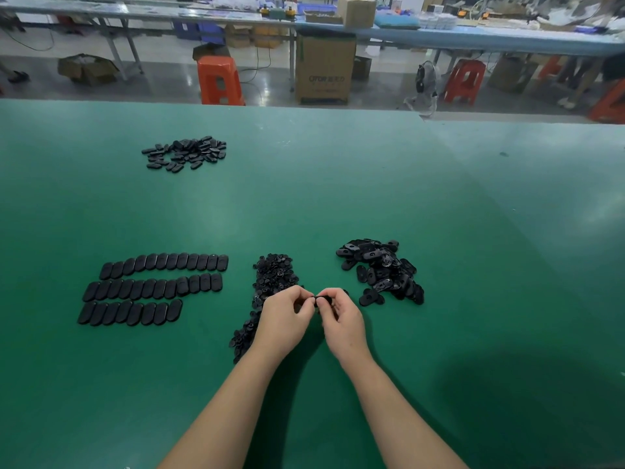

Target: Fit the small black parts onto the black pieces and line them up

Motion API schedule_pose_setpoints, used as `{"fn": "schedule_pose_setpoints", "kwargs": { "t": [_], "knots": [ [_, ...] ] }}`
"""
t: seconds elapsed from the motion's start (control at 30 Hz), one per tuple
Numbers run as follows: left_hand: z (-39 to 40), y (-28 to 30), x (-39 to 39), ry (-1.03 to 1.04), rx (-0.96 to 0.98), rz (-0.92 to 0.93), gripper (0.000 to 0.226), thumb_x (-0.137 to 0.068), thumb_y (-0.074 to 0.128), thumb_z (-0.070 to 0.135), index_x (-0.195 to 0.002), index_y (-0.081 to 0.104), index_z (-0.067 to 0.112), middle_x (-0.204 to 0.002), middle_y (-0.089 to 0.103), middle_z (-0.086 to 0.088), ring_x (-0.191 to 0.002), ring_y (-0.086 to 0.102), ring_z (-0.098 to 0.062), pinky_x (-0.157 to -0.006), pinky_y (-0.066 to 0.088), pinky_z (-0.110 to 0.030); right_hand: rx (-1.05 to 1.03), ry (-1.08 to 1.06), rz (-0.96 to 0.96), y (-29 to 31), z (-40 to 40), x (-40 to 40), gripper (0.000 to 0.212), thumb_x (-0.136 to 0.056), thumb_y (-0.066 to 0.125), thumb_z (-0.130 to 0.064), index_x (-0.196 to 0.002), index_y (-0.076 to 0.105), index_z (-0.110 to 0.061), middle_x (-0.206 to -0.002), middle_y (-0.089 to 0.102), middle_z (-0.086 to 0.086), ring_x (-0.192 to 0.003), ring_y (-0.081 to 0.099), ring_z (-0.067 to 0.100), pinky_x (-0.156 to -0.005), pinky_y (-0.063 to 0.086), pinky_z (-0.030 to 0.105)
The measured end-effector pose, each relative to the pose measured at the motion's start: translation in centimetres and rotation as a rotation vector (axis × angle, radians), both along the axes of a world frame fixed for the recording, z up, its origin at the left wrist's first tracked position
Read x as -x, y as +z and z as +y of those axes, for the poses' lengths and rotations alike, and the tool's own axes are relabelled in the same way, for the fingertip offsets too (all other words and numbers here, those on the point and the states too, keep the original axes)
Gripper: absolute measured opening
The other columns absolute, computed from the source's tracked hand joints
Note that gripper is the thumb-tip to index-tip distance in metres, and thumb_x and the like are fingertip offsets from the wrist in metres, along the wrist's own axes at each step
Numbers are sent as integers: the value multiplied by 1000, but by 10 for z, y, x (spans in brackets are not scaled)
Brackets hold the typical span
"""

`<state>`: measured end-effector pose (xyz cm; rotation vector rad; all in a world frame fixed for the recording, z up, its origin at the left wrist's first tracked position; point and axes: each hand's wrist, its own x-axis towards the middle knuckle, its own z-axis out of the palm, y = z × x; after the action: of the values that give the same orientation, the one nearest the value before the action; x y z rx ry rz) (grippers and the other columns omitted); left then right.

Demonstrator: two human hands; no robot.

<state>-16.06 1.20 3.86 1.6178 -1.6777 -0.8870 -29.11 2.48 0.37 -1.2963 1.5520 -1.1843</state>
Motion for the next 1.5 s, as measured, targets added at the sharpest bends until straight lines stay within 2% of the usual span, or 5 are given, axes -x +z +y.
{"fn": "schedule_pose_setpoints", "kwargs": {
  "t": [0.2, 0.43, 0.77, 1.03, 1.5],
  "knots": [
    [0, 3, 1, -113, 156, -180, 20, -94, 63, 19, -112, 68, 25, -91, 63, 15, -74, 55, 1, -69, 41, -10, 11, -8, -11, -2, -1, 1, 13, -101, 60, -19, -94, 63, -30, -85, 71, -8, -72, 61, 4, -69, 49, 26],
    [-2, 9, -18, -79, 299, -404, 22, -97, 58, 22, -118, 65, 16, -103, 66, -2, -90, 64, -26, -76, 51, -40, -13, -29, -122, 3, 0, -2, 12, -103, 55, -18, -103, 62, -27, -88, 73, -2, -64, 59, 0, -58, 48, 23],
    [18, -14, -128, 493, 84, -356, 11, -92, 67, 18, -89, 69, 8, -62, 58, 8, -52, 56, -10, -50, 51, -33, -43, 17, -26, 4, 3, -3, 15, -101, 55, -25, -93, 63, -34, -82, 70, -9, -58, 50, 10, -55, 44, 30],
    [27, -17, -136, 477, -6, -562, 19, -95, 63, 37, -107, 65, 22, -58, 57, 7, -50, 54, -15, -43, 33, -22, -57, 9, 16, 5, 4, -5, 15, -101, 56, -23, -92, 64, -32, -82, 70, -1, -59, 52, 9, -56, 45, 29],
    [30, -23, -147, 515, 7, -604, 34, -101, 50, 33, -131, 63, 23, -72, 69, 1, -60, 56, -20, -49, 37, -26, -52, 0, 88, 4, 4, -5, 19, -101, 56, -21, -91, 64, -35, -80, 70, -1, -62, 55, 10, -61, 53, 42]
  ]
}}
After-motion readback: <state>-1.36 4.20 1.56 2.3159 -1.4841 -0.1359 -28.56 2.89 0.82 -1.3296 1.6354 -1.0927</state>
